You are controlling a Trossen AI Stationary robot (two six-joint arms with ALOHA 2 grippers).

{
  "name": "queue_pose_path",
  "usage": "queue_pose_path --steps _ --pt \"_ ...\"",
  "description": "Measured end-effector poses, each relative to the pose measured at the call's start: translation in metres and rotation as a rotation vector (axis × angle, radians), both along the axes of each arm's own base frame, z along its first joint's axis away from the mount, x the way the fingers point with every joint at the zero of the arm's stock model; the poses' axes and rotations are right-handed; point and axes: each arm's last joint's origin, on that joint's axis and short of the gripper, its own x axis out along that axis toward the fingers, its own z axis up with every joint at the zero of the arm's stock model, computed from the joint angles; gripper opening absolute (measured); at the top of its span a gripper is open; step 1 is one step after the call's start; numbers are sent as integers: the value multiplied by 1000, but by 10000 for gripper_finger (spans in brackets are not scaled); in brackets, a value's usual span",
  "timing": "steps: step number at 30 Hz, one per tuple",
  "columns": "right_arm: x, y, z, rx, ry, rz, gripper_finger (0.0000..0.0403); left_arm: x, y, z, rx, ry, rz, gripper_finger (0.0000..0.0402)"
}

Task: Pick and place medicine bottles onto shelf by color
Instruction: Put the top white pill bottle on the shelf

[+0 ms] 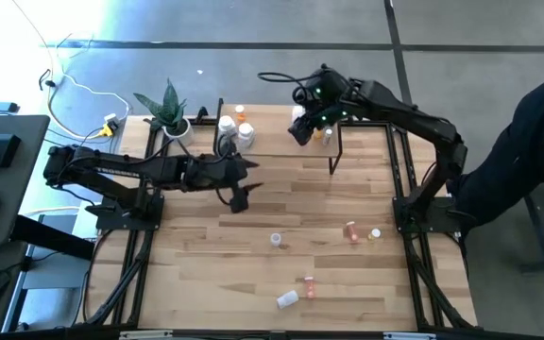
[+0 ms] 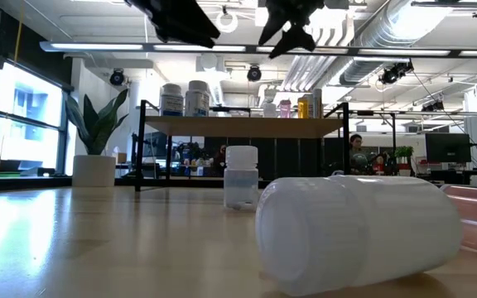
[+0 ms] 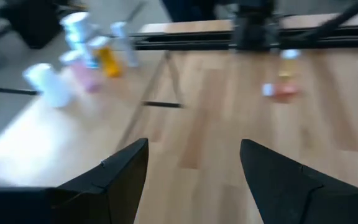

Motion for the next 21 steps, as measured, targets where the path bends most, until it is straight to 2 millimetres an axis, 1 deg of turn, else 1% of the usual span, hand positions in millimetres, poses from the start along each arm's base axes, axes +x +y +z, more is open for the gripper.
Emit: queue_pose_path --steps 7,9,13,18,21 --pt "4 27 7 28 -25 -29 211 2 -23 0 -50 -17 -75 246" --pt "5 34 8 37 -30 -33 211 5 -32 -4 -59 -6 -101 245" --pt "8 43 8 66 -37 -36 211 14 -48 -17 -75 38 -144 246" --pt "11 53 8 80 -41 -32 211 27 -67 -40 -102 103 -174 246" --pt "13 58 8 93 -42 -30 211 37 -78 -51 -108 103 -204 246"
